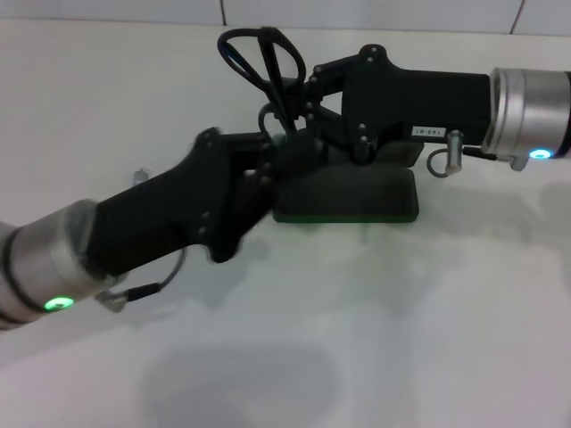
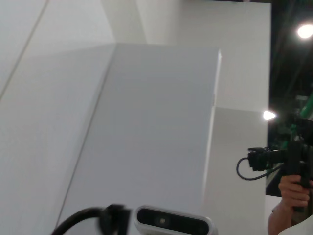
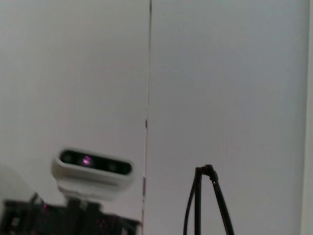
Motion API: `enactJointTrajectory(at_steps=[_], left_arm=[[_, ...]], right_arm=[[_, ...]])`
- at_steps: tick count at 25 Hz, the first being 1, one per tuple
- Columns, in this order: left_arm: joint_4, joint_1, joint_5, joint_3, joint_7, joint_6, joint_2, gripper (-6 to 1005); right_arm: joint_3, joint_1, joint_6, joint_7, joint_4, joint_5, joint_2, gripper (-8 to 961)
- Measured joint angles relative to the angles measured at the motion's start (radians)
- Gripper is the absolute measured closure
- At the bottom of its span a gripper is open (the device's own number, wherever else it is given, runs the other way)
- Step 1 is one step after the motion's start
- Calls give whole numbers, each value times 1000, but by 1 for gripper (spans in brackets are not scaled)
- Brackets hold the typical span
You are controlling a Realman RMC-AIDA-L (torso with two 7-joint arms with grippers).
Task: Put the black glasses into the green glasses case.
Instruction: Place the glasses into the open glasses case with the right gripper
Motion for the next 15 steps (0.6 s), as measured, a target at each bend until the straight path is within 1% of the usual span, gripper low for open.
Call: enactJointTrajectory(at_steps=[2,3,4,6,7,8,9,10,11,12,14,15], left_arm=[[5,25,-4,-2,2,23,15,962],[16,40,-3,1,0,38,26,962],[31,52,0,4,-3,46,34,962],[106,99,14,21,-29,54,51,962],[144,123,19,35,-40,54,55,962],[181,144,21,50,-49,54,59,962],[213,165,22,69,-54,54,64,962],[230,177,21,84,-55,54,71,962],[230,177,21,84,-55,54,71,962],[237,189,22,100,-53,53,82,962],[226,191,25,103,-48,53,87,962],[222,191,31,102,-44,52,88,962]], right_arm=[[4,11,23,40,-26,-62,-6,850],[5,14,31,62,-43,-94,-8,850],[5,17,40,101,-78,-151,-11,850],[5,18,54,220,-182,-309,-13,849],[5,19,57,271,-229,-377,-12,849],[5,19,61,358,-304,-484,-9,849],[5,19,61,358,-304,-484,-9,849],[1,19,63,451,-383,-609,-4,849],[-17,21,62,592,-492,-776,4,849],[-31,25,62,638,-532,-829,6,849],[-73,46,60,758,-600,-962,6,849],[-92,63,58,798,-612,-1012,6,849]])
